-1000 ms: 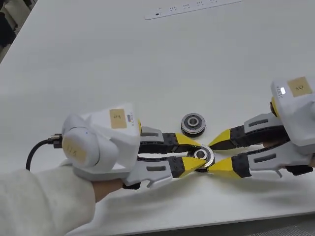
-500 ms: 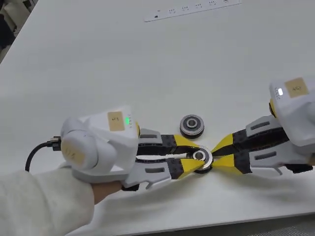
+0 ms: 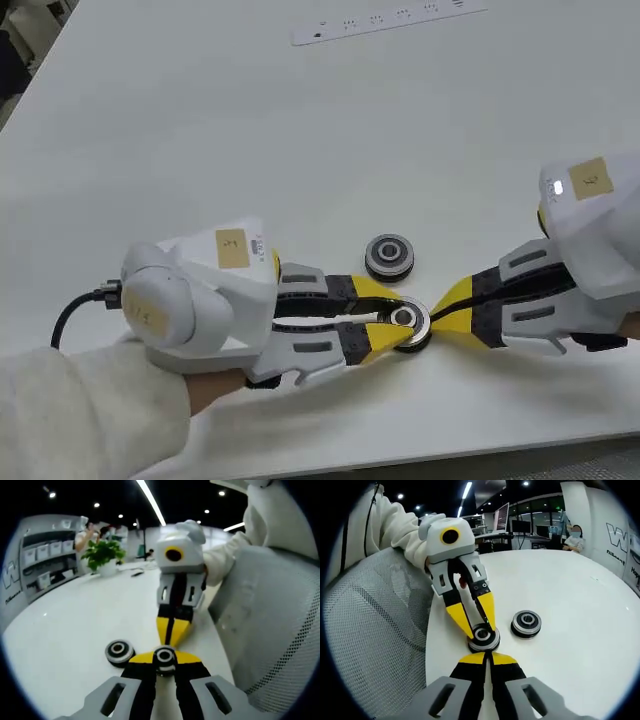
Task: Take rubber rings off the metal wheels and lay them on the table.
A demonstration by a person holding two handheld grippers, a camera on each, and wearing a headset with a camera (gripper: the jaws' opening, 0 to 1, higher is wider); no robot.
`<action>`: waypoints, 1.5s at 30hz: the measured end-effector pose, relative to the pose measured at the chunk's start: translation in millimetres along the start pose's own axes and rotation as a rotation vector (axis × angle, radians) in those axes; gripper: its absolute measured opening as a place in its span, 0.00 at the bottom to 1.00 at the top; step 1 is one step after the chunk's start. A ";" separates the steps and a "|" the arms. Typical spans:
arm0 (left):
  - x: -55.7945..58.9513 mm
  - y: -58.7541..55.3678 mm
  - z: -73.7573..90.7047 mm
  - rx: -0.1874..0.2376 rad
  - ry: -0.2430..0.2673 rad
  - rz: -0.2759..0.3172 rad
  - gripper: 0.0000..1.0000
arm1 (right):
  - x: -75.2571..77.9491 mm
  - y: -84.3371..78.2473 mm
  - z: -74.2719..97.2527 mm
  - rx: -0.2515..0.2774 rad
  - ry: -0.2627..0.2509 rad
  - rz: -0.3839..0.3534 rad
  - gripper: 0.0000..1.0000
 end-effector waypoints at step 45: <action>-1.4 -1.3 2.6 -0.003 0.007 -0.038 0.14 | 5.8 -1.1 1.8 0.034 -0.061 -0.127 0.00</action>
Point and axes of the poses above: the centre of the closed fingertips' face, and the gripper's own axes: z roughly backward along the fingers, x roughly to its right, y roughly out of its top, the point moved 10 cm from there along z, roughly backward along the fingers, and after that the axes turned 1 degree about -z, right-handed, at the moved point
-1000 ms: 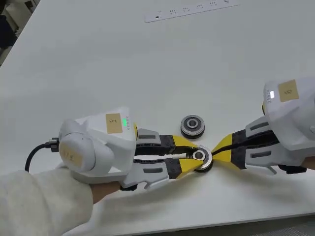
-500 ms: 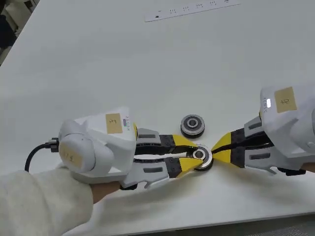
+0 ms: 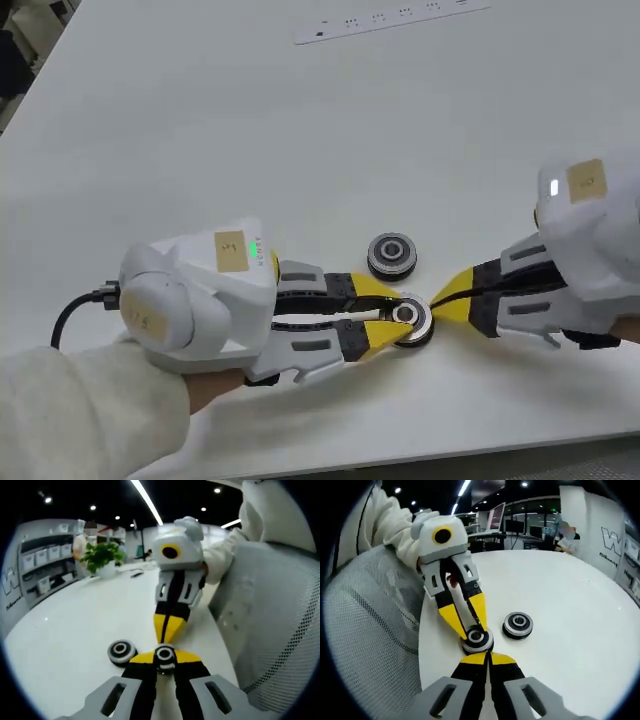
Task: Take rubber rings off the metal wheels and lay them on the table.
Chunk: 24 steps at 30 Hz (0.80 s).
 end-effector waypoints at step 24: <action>0.9 -0.1 0.9 -0.006 -0.012 -0.029 0.13 | 2.6 -3.3 5.7 0.130 0.130 -0.407 0.00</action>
Point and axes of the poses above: the centre of the closed fingertips' face, and the gripper's own axes: z roughly backward along the fingers, x roughly to its right, y roughly out of its top, the point moved 10 cm from there along z, roughly backward along the fingers, and after that the axes turned 1 degree about -z, right-handed, at the moved point
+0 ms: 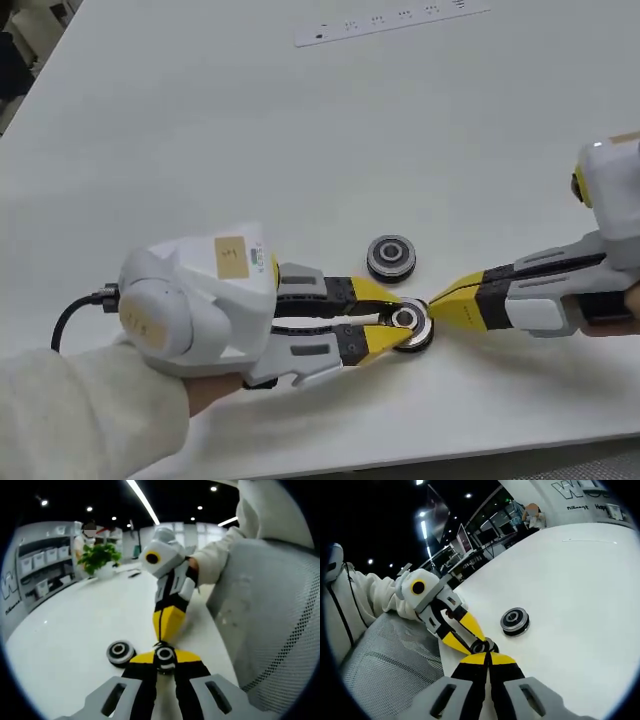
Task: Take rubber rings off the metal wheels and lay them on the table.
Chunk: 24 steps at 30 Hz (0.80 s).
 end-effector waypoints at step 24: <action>0.9 -0.2 0.5 -0.005 -0.001 -0.013 0.13 | -5.4 2.1 0.0 0.013 0.034 -0.033 0.00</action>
Point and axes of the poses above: the centre of the closed fingertips' face, and the gripper's own axes: z roughly backward along the fingers, x roughly to its right, y roughly out of its top, the point moved 10 cm from there along z, roughly backward along the fingers, and after that the axes turned 1 degree about -z, right-handed, at the moved point
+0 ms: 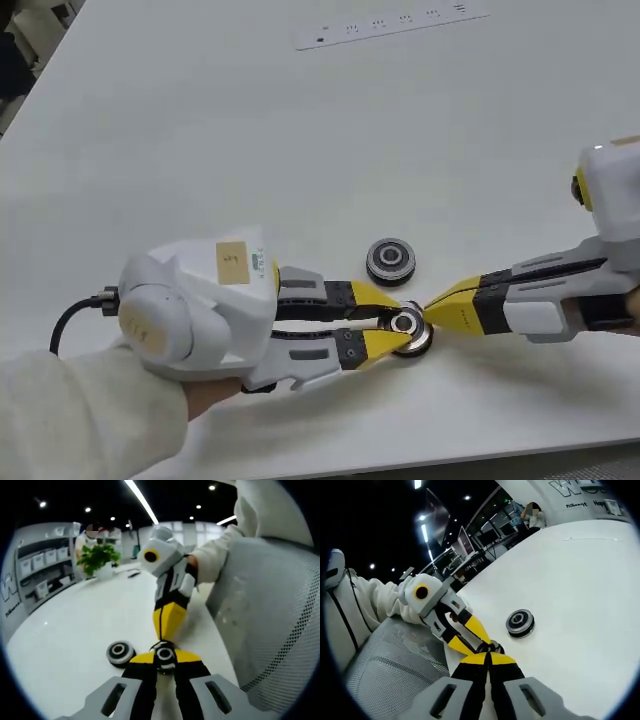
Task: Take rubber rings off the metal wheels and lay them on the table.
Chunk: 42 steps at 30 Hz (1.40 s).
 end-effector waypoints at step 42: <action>-3.0 9.1 -0.3 -0.047 -0.029 0.001 0.14 | 0.6 2.7 -0.3 -0.018 -0.008 0.038 0.00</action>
Point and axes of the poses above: the centre of the closed fingertips' face, and the gripper's own axes: z roughly backward along the fingers, x roughly to its right, y roughly out of its top, the point moved 10 cm from there along z, roughly backward along the fingers, and after that the axes turned 1 degree about -z, right-handed, at the moved point
